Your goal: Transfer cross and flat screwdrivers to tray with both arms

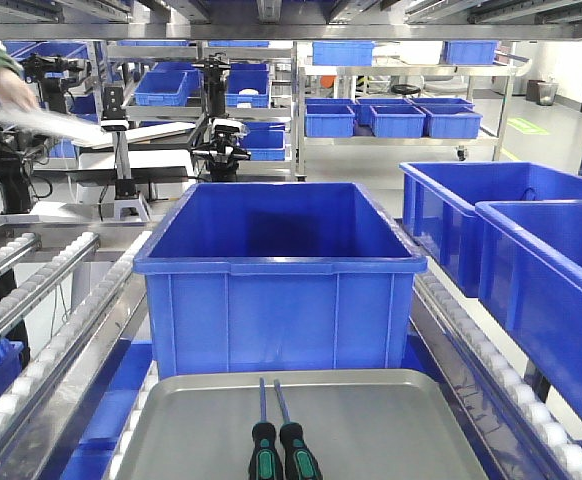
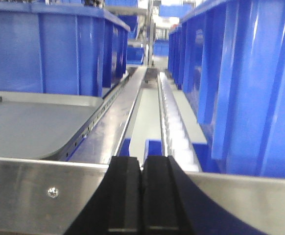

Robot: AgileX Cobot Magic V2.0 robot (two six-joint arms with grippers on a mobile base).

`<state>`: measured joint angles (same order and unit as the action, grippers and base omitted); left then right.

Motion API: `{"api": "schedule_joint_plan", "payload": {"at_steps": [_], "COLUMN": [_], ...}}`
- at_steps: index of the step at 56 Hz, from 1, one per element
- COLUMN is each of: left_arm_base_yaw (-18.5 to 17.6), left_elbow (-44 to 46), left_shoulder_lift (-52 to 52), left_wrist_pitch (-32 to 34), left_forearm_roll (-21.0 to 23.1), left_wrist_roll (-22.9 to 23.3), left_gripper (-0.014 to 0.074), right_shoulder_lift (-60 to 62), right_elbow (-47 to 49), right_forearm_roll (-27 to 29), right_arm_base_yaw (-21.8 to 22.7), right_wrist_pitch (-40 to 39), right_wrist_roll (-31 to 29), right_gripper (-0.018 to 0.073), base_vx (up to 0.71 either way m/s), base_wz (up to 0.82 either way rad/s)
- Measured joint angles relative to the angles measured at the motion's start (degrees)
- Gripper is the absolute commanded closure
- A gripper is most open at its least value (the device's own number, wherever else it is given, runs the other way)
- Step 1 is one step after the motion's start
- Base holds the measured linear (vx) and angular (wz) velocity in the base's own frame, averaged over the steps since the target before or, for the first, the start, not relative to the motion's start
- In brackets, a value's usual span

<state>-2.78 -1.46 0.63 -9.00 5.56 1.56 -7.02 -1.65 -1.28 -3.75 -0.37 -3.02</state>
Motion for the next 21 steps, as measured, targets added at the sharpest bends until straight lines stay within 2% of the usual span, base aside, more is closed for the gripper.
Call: {"api": "schedule_joint_plan", "payload": {"at_steps": [9, 21], "left_arm_base_yaw": [0.0, 0.0], "left_elbow": [0.0, 0.0], "left_shoulder_lift": [0.0, 0.0], "left_wrist_pitch": [0.0, 0.0], "left_forearm_roll": [0.0, 0.0], "left_wrist_roll": [0.0, 0.0], "left_gripper": [0.0601, 0.0601], "right_shoulder_lift": [6.61, 7.67], "right_elbow": [0.0, -0.02], "right_forearm_roll": [-2.83, -2.8], "right_arm_base_yaw": [0.3, 0.37], "right_wrist_pitch": [2.95, 4.17], "right_wrist_roll": [0.24, 0.26], "right_gripper": [0.0569, 0.0568], "base_vx": [0.0, 0.0], "base_wz": [0.0, 0.0]}}
